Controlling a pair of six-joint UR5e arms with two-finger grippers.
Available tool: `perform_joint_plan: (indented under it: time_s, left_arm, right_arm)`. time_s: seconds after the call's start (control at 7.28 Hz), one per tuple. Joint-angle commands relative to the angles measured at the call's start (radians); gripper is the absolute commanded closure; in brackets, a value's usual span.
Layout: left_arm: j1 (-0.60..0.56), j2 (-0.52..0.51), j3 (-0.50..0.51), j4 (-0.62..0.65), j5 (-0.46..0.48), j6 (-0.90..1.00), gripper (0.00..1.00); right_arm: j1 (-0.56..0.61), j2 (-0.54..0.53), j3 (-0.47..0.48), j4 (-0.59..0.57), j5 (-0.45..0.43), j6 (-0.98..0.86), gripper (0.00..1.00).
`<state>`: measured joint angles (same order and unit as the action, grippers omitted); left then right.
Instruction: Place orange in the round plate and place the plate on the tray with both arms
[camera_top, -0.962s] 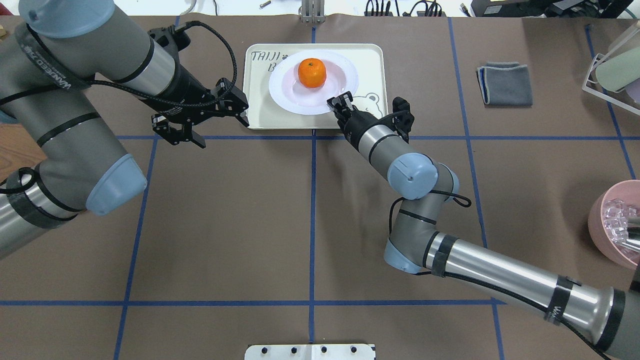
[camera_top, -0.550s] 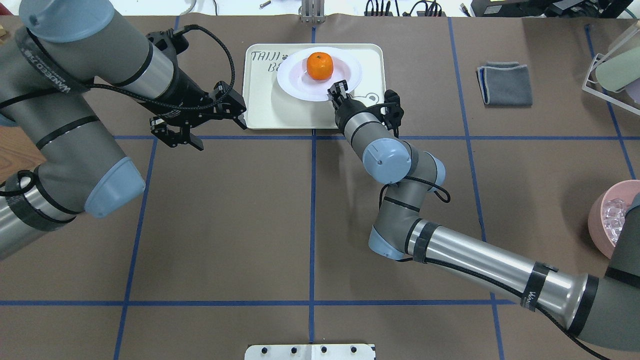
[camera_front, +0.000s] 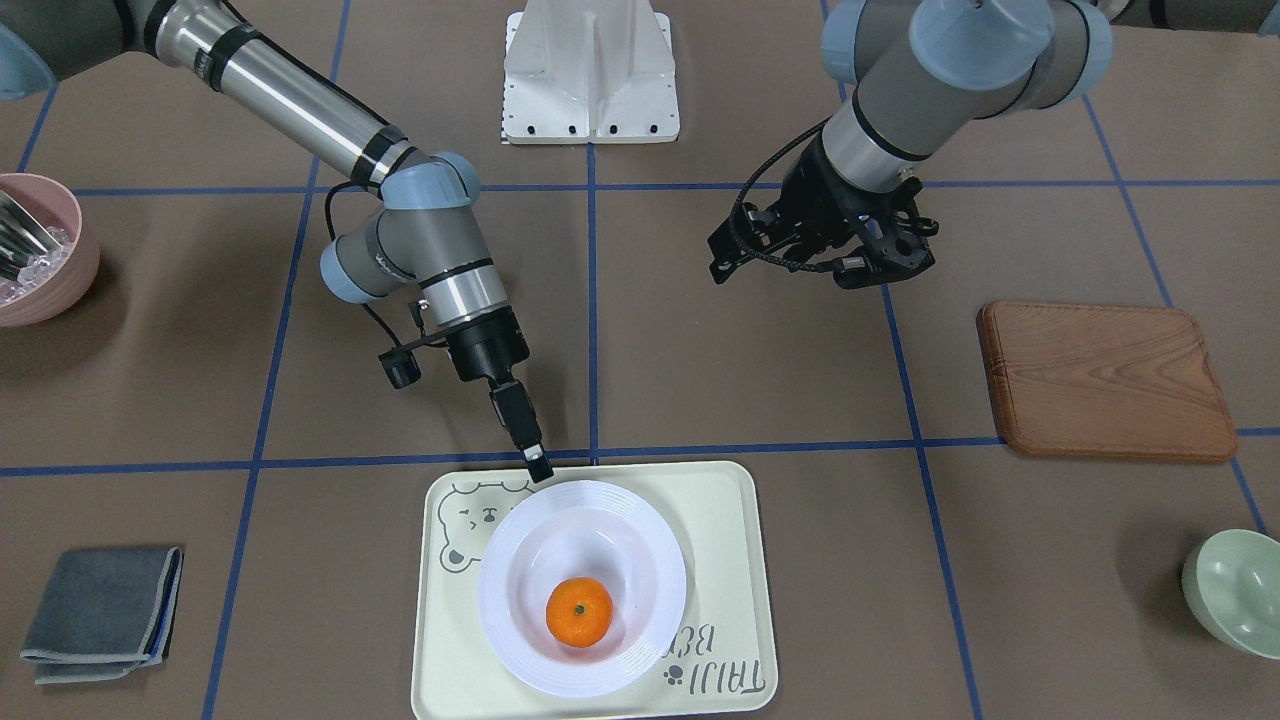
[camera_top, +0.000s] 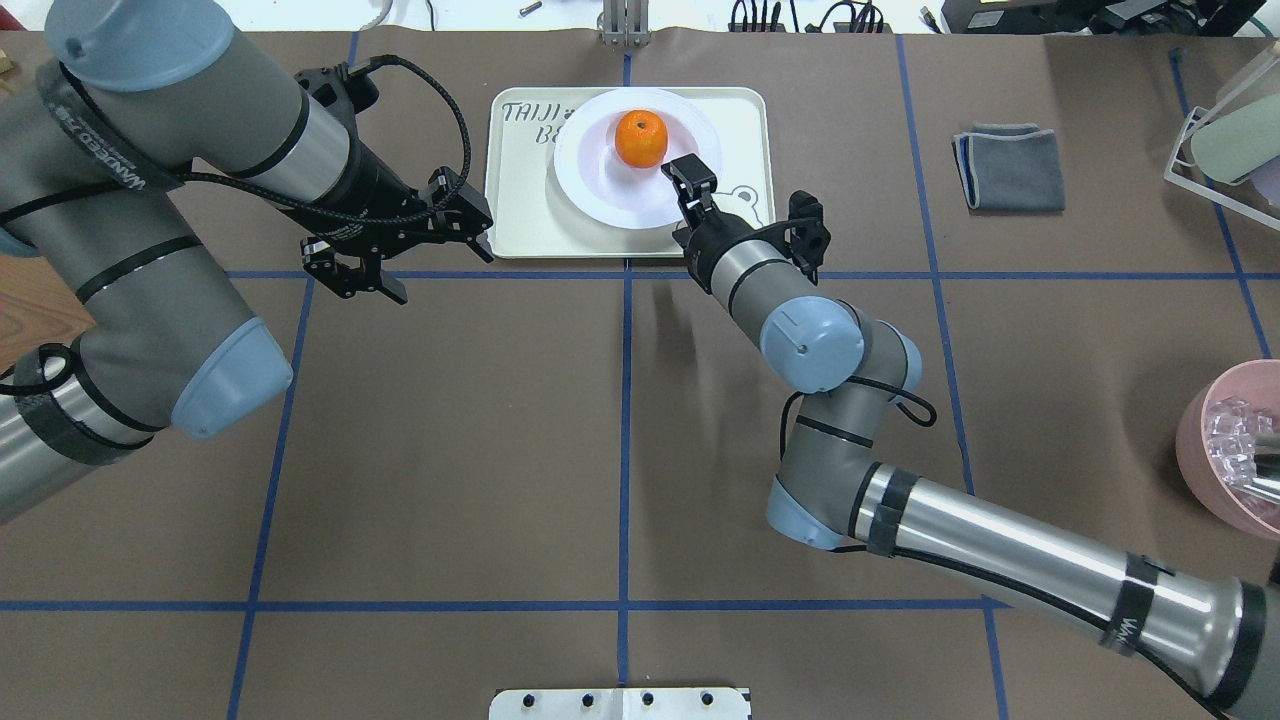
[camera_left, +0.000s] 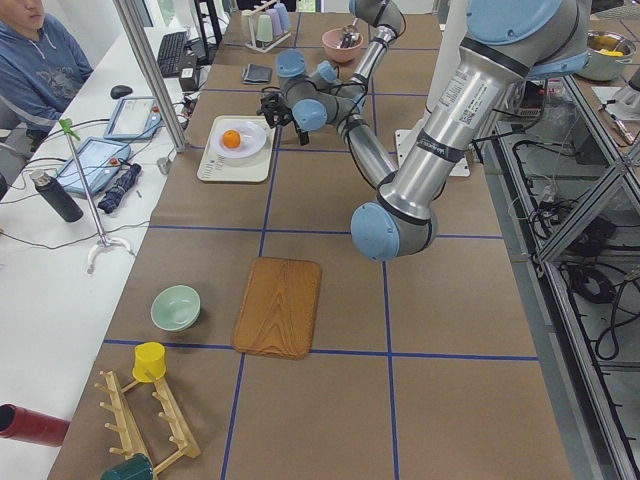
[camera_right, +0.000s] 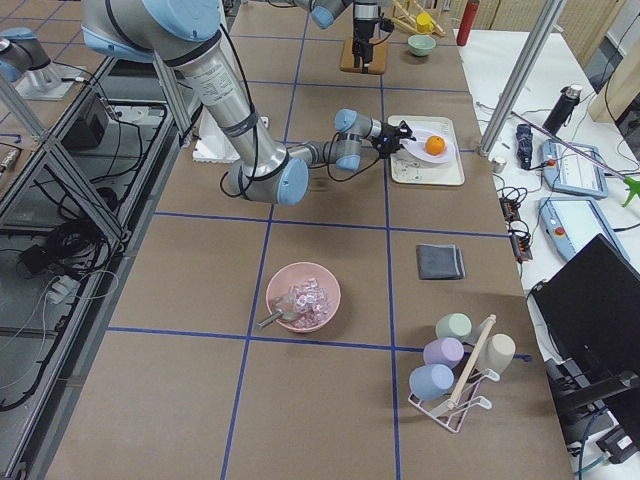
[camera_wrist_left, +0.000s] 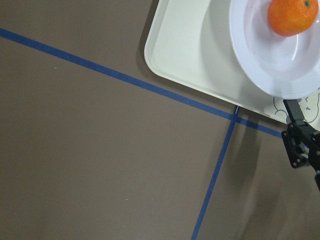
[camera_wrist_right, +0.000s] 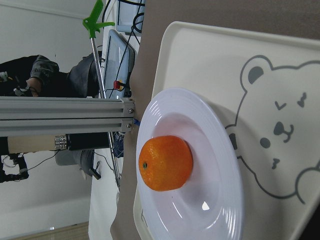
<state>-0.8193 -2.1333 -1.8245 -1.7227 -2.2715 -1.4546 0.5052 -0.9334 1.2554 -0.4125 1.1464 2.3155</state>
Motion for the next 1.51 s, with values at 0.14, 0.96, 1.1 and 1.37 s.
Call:
perform_joint_plan:
  time_s: [0.14,0.96,1.1,1.37]
  left_arm:
    - [-0.004,0.006,0.001,0.000,0.001,0.000,0.02]
    - [-0.151,0.264,-0.099,0.002,-0.011,0.315,0.02]
    - [-0.182,0.339,-0.126,0.002,-0.011,0.412,0.02]
    - [-0.283,0.467,-0.137,0.002,-0.011,0.657,0.02]
  right_arm:
    - [0.045,-0.189,0.249,0.007,0.224,-0.194,0.00]
    - [0.798,-0.341,0.139,-0.107,1.305,-0.951,0.00]
    - [0.887,-0.346,0.131,-0.255,1.338,-1.196,0.00]
    - [0.955,-0.354,0.134,-0.514,1.323,-1.693,0.00]
